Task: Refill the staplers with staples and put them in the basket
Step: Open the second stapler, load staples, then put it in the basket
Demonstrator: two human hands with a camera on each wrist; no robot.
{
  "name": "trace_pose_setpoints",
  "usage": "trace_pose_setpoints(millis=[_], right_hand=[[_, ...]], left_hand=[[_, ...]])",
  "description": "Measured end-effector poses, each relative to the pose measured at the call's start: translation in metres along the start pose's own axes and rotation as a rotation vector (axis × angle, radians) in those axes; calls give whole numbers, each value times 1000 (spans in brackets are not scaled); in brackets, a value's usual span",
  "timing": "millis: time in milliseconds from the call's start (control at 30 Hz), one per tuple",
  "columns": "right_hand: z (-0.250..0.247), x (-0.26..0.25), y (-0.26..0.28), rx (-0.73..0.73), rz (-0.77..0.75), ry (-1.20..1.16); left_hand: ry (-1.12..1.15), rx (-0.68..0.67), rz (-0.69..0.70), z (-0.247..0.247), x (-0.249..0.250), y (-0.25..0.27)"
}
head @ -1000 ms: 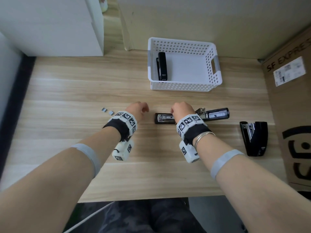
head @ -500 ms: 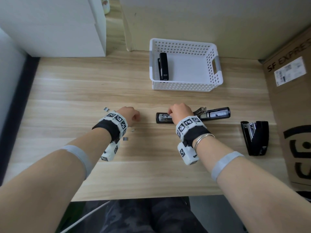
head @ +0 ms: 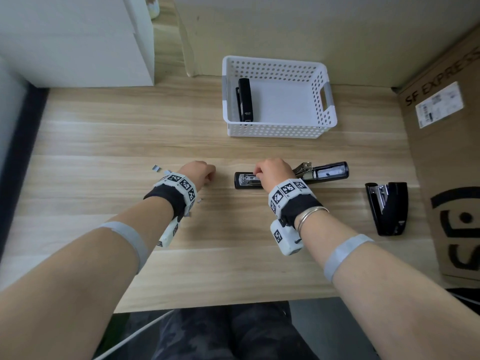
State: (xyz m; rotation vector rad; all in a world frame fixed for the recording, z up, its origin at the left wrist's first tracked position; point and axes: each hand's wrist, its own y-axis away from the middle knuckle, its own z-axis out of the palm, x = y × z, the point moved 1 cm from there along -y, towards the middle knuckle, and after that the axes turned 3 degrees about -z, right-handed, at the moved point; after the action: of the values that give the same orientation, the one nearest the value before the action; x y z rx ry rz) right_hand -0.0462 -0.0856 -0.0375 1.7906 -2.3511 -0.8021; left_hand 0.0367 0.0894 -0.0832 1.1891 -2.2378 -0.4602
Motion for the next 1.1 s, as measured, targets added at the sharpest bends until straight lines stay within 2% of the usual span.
trace_pose_setpoints(millis=[233,333,433,567,767,833,1000,1100], right_hand=[[1,-10,-1,46,-39,-221],[1,-12,-2,83,-25,-358],[2,-9,-4,148,8,-437],[1,-6,-3,183,10,-404],[5,4,-3,47,-38,-62],[7,4,-3,29,-39,-38],[9,4,-4,14,-45,11],[8,3,-8,-49,-27,5]], left_hand=[[479,268,88,-5,43,-6],[630,314,133,-5,54,-8],[722,303,139,-5,58,-10],[717,246,90,-4,56,-13],[480,138,25,-1,55,-11],[458,92,28,1,55,-11],[463,87,13,5,56,-11],[464,73,6,5,55,-11]])
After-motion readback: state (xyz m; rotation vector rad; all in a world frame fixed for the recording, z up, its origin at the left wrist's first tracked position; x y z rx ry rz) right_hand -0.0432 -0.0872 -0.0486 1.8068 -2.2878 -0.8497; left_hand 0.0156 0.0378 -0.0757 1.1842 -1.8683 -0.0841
